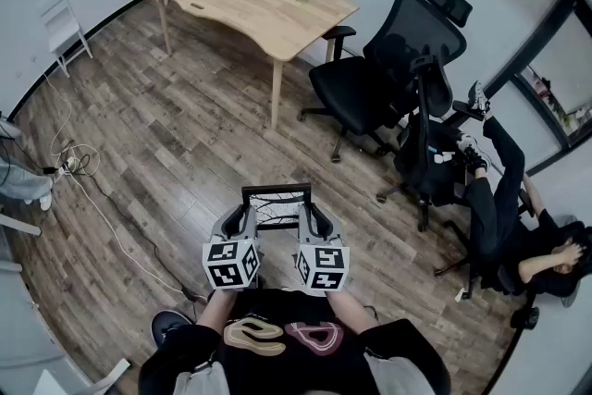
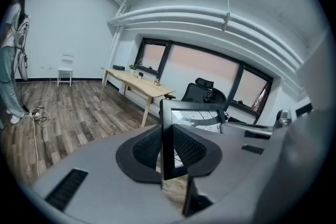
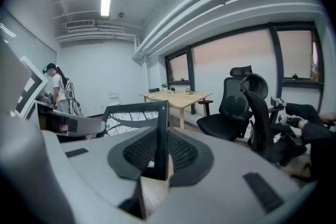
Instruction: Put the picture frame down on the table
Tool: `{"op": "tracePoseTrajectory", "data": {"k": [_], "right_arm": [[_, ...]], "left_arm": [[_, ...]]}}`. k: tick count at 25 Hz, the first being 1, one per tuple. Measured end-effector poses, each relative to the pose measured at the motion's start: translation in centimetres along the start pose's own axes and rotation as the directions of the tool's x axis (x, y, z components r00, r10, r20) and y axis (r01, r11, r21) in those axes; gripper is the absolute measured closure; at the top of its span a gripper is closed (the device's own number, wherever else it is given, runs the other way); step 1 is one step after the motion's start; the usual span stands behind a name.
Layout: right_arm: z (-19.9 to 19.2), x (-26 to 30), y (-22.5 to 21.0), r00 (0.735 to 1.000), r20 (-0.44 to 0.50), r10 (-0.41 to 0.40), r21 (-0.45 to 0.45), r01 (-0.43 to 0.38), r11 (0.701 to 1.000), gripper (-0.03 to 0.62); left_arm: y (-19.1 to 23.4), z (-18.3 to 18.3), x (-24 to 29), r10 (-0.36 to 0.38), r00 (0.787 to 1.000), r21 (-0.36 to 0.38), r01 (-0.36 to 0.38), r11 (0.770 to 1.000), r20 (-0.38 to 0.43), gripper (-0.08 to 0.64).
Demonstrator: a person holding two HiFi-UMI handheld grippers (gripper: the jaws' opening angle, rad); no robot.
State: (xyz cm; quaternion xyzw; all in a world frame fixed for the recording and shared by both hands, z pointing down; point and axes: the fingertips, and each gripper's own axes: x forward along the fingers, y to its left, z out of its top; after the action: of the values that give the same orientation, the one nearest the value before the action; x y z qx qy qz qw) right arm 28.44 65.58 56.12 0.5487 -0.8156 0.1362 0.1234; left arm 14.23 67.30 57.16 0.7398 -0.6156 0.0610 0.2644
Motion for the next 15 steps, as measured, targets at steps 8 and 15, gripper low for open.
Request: {"op": "tracePoseTrajectory", "data": {"k": [8,15], "right_arm": [[2.4,5.8,3.2,0.999,0.013,-0.038,0.03,0.038,0.999,0.518],[3.0,9.4,5.7,0.997,0.021,-0.08,0.064,0.078,0.995,0.518]], "left_arm": [[5.4,4.3,3.4,-0.046,0.999,0.024,0.046,0.999,-0.016,0.482],[9.2,6.2,4.9,-0.082,0.996,0.046,0.083,0.995,-0.029,0.48]]}}
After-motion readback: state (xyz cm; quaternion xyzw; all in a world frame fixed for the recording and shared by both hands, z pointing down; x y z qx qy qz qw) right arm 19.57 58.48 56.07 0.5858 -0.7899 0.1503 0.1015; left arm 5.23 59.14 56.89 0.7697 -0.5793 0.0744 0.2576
